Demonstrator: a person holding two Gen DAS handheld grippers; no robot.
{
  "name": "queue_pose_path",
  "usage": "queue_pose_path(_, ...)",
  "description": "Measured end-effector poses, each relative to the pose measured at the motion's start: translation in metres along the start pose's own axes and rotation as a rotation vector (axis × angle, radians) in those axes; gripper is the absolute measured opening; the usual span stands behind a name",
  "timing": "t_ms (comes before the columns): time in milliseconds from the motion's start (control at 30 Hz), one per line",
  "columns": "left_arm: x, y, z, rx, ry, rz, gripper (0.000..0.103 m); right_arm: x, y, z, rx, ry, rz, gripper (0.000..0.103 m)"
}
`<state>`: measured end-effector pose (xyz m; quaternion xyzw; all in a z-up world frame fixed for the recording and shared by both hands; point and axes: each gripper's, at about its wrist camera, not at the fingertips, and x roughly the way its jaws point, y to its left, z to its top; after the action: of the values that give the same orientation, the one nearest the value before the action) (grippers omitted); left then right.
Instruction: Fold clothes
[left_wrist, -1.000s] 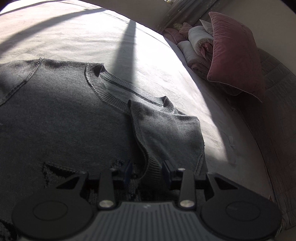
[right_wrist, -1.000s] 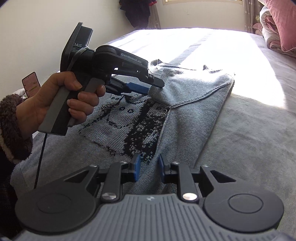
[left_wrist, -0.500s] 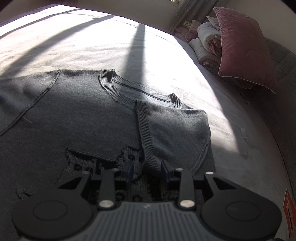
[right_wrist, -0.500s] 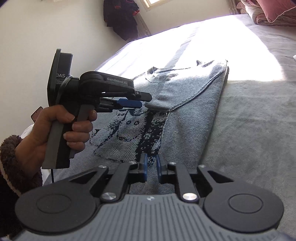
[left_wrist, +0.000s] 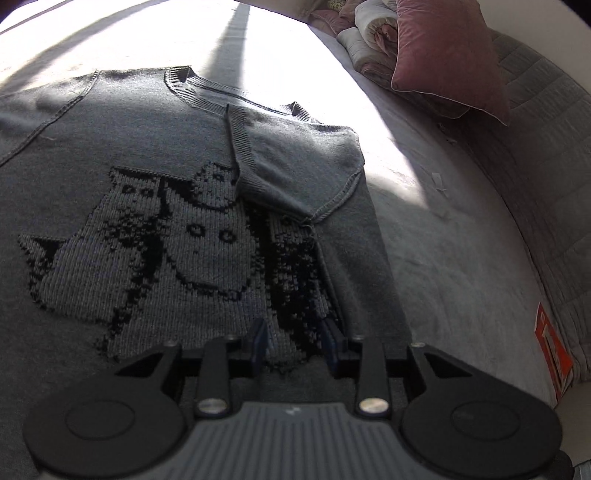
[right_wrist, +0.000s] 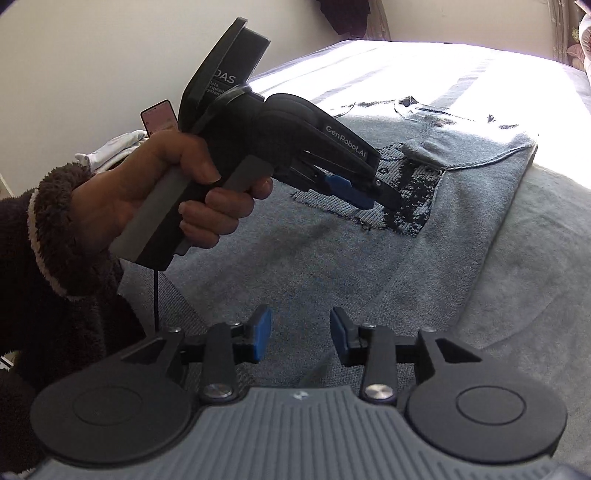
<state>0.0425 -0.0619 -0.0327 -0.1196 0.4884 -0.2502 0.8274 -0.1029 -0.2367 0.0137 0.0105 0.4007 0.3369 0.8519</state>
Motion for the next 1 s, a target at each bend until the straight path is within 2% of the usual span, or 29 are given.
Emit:
queue_pose_path(333, -0.003, -0.018, -0.017, 0.038, 0.015, -0.057, 0.03, -0.003, 0.018, -0.016, -0.056, 0.027, 0.028, 0.04)
queue_pose_path(500, 0.001, -0.025, -0.022, 0.028, 0.024, -0.093, 0.03, -0.001, 0.018, -0.021, -0.064, 0.075, -0.06, 0.04)
queue_pose_path(767, 0.006, -0.027, -0.02, 0.01, 0.028, -0.122, 0.03, -0.009, 0.013, -0.028, -0.017, 0.076, -0.112, 0.04)
queue_pose_path(900, 0.012, -0.035, -0.023, 0.016, 0.036, -0.131, 0.029, -0.022, 0.032, -0.025, -0.048, -0.001, -0.046, 0.04)
queue_pose_path(1000, 0.015, -0.044, -0.025, 0.041, 0.042, -0.134, 0.029, -0.017, 0.037, -0.026, -0.049, 0.008, 0.013, 0.04)
